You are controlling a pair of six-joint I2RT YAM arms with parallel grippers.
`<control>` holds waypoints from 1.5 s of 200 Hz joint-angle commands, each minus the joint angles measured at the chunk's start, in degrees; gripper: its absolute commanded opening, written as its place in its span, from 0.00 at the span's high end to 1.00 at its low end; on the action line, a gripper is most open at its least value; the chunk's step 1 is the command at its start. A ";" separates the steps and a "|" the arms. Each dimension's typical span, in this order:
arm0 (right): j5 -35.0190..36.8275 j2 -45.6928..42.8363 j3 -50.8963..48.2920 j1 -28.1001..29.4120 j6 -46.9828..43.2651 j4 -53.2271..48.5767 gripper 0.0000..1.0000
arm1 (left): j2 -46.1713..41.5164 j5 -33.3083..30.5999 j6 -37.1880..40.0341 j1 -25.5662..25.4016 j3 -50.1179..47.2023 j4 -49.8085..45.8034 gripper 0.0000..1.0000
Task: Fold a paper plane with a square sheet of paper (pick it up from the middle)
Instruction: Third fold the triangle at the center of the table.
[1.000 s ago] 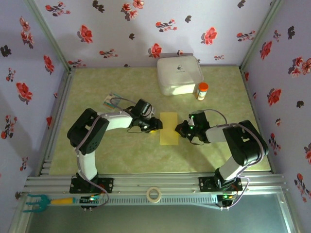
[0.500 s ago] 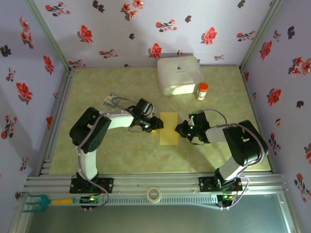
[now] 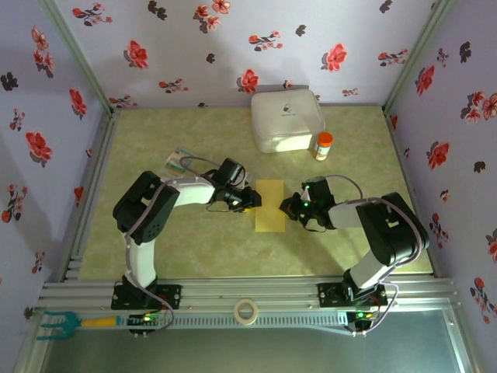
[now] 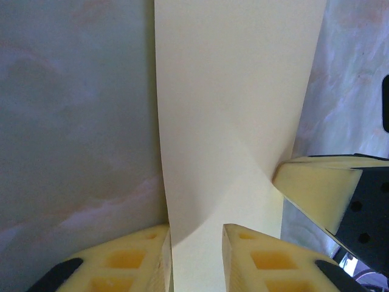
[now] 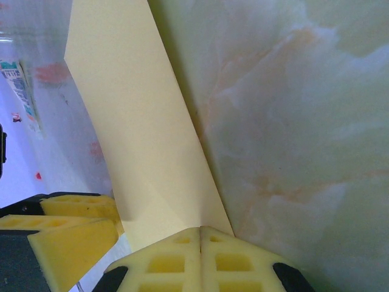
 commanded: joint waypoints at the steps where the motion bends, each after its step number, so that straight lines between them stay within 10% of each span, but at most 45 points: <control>1: 3.62 1.26 -1.97 -0.08 0.27 -7.35 0.95 | -0.25 0.96 -0.32 -0.38 0.67 0.34 0.73; 97: 1.68 -0.68 -1.48 -0.14 -2.41 -8.13 0.85 | -4.01 -1.10 -1.73 -0.13 -1.31 1.31 1.00; 155: 4.45 -9.00 0.63 -0.09 -7.26 -17.11 0.62 | -4.38 -0.83 -2.27 -0.02 -0.80 1.09 1.00; 241: 12.26 -24.99 -1.49 0.44 -13.72 -21.80 0.58 | -5.96 -0.31 -2.29 0.44 -2.91 0.89 1.00; 300: 26.47 -29.92 -2.15 14.07 -29.99 -19.24 0.53 | -9.28 -0.37 -3.87 1.44 -6.35 2.19 1.00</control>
